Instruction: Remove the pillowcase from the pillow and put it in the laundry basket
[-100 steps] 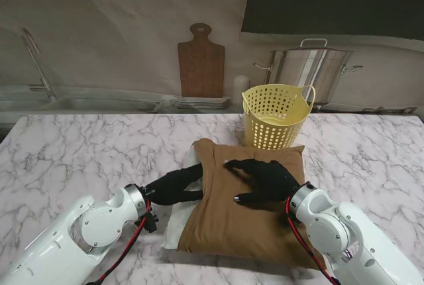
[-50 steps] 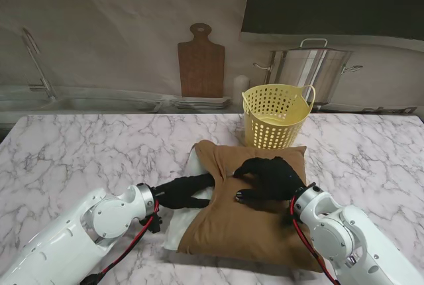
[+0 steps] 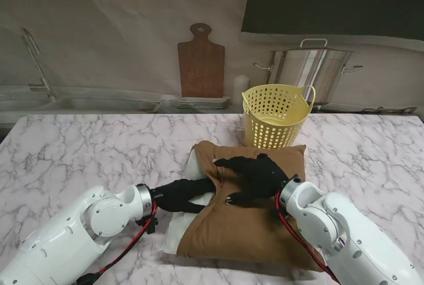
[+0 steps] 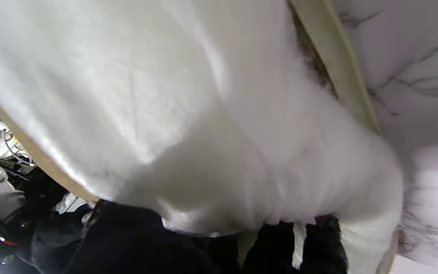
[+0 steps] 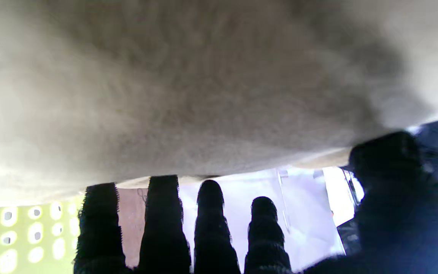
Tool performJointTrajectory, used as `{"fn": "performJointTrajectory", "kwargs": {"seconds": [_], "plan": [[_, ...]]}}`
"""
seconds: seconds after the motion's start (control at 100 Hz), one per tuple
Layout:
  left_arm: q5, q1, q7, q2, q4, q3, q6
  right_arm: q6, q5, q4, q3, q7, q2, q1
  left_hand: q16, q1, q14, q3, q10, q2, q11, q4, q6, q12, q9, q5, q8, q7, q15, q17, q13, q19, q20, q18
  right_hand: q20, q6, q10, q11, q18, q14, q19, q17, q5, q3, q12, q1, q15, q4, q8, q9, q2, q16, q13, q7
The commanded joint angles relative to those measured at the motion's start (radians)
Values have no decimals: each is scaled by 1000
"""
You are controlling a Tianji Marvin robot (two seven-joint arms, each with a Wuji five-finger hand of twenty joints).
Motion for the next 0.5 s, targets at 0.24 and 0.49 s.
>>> {"fn": "performJointTrajectory", "kwargs": {"seconds": [0.24, 0.49], "plan": [[14, 50, -75, 18, 19, -7, -18, 63, -39, 93, -78, -27, -4, 70, -38, 31, -100, -9, -28, -66, 20, -15, -61, 1, -1, 90, 48, 67, 7, 7, 7, 59, -14, 5, -83, -149, -168, 504, 37, -156, 26, 60, 440, 171, 480, 320, 279, -71, 54, 636, -113, 217, 416, 640], [-16, 6, -115, 22, 54, 32, 22, 52, -66, 68, 6, -56, -4, -3, -42, 19, -97, -10, -24, -61, 13, -15, -62, -4, -18, 75, 50, 61, 3, 4, -5, 40, -15, 4, -87, -235, -106, 667, 30, -178, 110, 121, 613, 348, 575, 372, 432, -103, 48, 735, -79, 296, 525, 825]]}}
